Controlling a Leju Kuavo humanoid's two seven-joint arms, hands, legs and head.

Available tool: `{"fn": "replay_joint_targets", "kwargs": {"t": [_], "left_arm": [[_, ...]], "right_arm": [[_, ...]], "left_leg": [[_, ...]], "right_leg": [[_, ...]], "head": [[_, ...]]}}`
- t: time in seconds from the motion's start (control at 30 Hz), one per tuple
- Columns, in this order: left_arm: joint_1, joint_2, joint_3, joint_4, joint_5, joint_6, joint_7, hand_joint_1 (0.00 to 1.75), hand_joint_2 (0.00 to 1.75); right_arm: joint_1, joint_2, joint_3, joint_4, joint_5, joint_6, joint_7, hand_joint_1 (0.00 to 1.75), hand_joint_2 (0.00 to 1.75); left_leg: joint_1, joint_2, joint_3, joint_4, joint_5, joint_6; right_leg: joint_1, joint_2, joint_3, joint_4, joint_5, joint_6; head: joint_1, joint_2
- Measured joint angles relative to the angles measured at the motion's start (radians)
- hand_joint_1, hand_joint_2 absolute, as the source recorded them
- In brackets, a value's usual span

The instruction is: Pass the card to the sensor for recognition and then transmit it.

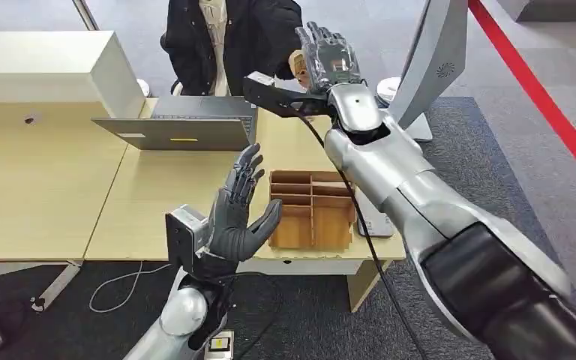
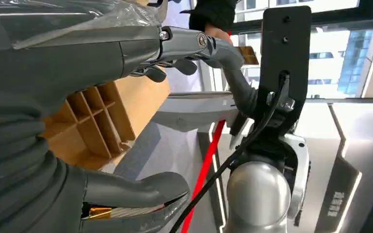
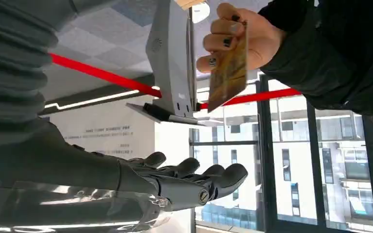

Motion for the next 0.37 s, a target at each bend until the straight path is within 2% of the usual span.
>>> {"fn": "replay_joint_targets", "kwargs": {"t": [0.1, 0.27, 0.33, 0.37], "left_arm": [[0.001, 0.000, 0.003, 0.000, -0.002, 0.003, 0.000, 0.00, 1.75], [0.010, 0.000, 0.014, -0.002, -0.019, 0.038, 0.000, 0.00, 1.75], [0.017, 0.000, 0.019, -0.009, -0.027, 0.053, 0.000, 0.00, 1.75], [0.019, 0.000, 0.020, -0.012, -0.032, 0.061, 0.000, 0.00, 1.75]], "right_arm": [[0.000, -0.001, -0.008, 0.000, -0.011, -0.013, -0.010, 0.00, 0.00], [0.019, -0.008, -0.043, -0.042, -0.106, -0.125, -0.121, 0.00, 0.00], [0.049, -0.018, -0.058, -0.084, -0.135, -0.142, -0.135, 0.00, 0.00], [0.072, -0.027, -0.065, -0.115, -0.147, -0.149, -0.136, 0.00, 1.75]], "left_leg": [[0.000, 0.000, 0.000, 0.000, 0.000, 0.000], [0.000, 0.000, 0.000, 0.000, 0.000, 0.000], [0.000, 0.000, 0.001, 0.000, 0.000, 0.000], [0.000, 0.000, 0.001, 0.000, 0.000, 0.000]], "right_leg": [[0.000, 0.000, 0.000, 0.000, 0.000, 0.000], [0.000, 0.000, 0.000, 0.000, 0.000, 0.000], [0.000, 0.000, 0.000, 0.000, 0.000, 0.000], [0.000, 0.000, 0.001, 0.000, 0.000, 0.000]], "head": [[0.000, 0.000], [0.000, 0.000], [0.000, 0.000], [0.000, 0.000]]}}
